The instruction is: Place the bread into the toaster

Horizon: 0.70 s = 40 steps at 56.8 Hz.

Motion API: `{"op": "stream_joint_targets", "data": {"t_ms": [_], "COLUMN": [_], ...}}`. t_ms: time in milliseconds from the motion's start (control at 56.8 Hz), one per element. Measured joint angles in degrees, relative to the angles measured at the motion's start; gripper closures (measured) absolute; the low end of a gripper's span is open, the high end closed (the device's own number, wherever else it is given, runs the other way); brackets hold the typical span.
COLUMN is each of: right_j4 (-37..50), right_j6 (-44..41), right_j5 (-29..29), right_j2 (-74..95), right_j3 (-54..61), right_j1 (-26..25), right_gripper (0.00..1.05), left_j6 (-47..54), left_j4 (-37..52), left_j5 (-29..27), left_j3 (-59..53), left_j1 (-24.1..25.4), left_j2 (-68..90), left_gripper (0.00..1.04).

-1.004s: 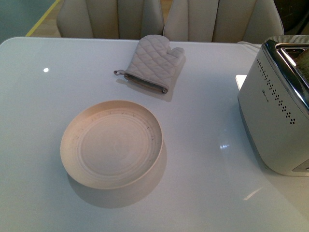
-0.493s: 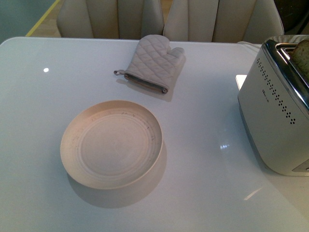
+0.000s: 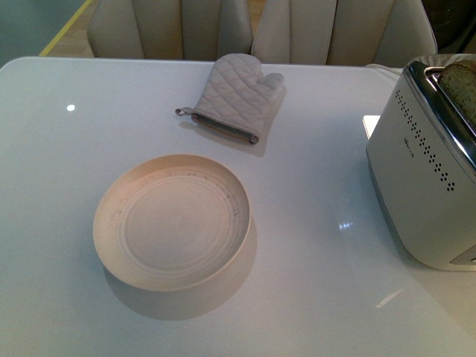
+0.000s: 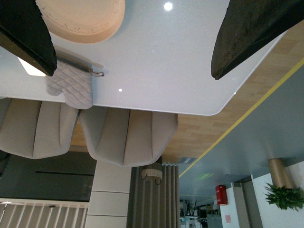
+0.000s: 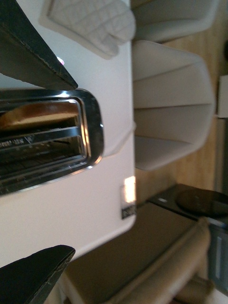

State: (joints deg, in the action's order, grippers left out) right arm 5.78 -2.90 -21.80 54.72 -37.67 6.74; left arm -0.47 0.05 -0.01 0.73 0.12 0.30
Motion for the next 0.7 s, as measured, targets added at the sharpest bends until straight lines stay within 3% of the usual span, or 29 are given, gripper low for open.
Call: {"op": "stream_joint_targets", "data": {"t_ms": [194, 282, 335, 546, 705], "right_j4": [1.53, 4.24, 5.25, 8.22, 9.01], "right_j6": [-1.62, 0.87, 1.53, 2.12, 2.21], "right_j5": [-4.61, 15.12, 19.61, 21.79, 21.77], "right_j2": [-13.31, -17.73, -19.15, -24.65, -27.98], "right_j3": [5.35, 9.44, 12.20, 22.16, 26.34], "right_j1": [1.38, -4.72, -5.97, -6.56, -6.56], "right_gripper": [0.09, 0.27, 0.36, 0.78, 1.03], "left_j6": [0.00, 0.00, 0.00, 0.00, 0.00], "left_j4": [0.00, 0.00, 0.00, 0.00, 0.00], "left_j5": [0.00, 0.02, -0.02, 0.00, 0.00], "left_j3": [0.00, 0.00, 0.00, 0.00, 0.00], "left_j1": [0.00, 0.00, 0.00, 0.00, 0.00], "left_j2": [0.02, 0.02, 0.00, 0.02, 0.02], "left_gripper": [0.07, 0.07, 0.07, 0.07, 0.07]}}
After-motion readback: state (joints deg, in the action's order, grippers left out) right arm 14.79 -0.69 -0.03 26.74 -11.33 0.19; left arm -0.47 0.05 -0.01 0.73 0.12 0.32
